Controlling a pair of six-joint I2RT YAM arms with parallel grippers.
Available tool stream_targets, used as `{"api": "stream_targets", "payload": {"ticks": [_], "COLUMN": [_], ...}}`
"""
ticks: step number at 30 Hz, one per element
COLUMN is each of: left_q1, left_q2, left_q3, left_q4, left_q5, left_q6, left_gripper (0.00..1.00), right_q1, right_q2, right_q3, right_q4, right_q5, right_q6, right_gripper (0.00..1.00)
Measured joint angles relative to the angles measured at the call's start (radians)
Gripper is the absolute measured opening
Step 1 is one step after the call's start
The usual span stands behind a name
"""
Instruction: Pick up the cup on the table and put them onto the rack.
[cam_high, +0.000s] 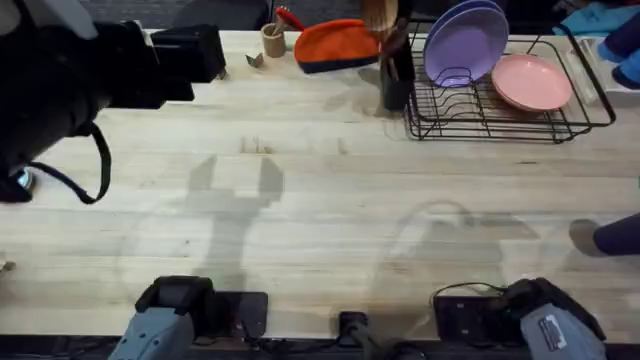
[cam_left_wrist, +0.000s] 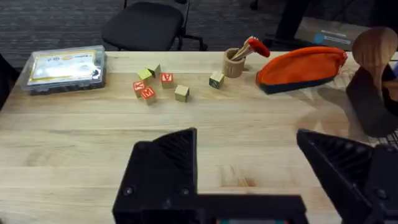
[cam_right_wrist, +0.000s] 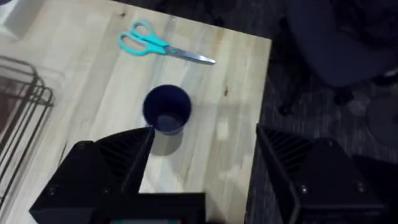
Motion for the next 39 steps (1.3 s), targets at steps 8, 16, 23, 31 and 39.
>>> {"api": "stream_targets", "payload": {"ticks": [8,16,23,31,39], "left_q1": [0.000,0.000,0.000,0.000,0.000], "left_q2": [0.000,0.000,0.000,0.000,0.000], "left_q3": [0.000,0.000,0.000,0.000,0.000], "left_q4": [0.000,0.000,0.000,0.000,0.000], "left_q5": [0.000,0.000,0.000,0.008,0.008], "left_q6": [0.000,0.000,0.000,-0.003,-0.003], "left_gripper": [0.993,0.993,0.994,0.993,0.993], "right_q1": [-0.020,-0.020,0.058,0.113,0.113], "right_q2": [0.000,0.028,0.128,0.221,0.275], "right_q3": [0.000,0.002,0.002,0.002,0.002], "right_q4": [0.028,0.085,0.095,0.098,0.096], "right_q5": [0.000,-0.159,-0.182,-0.185,-0.185], "right_q6": [0.000,-0.011,-0.120,-0.227,-0.241], "right_gripper": [0.994,0.994,0.994,0.994,0.994]}}
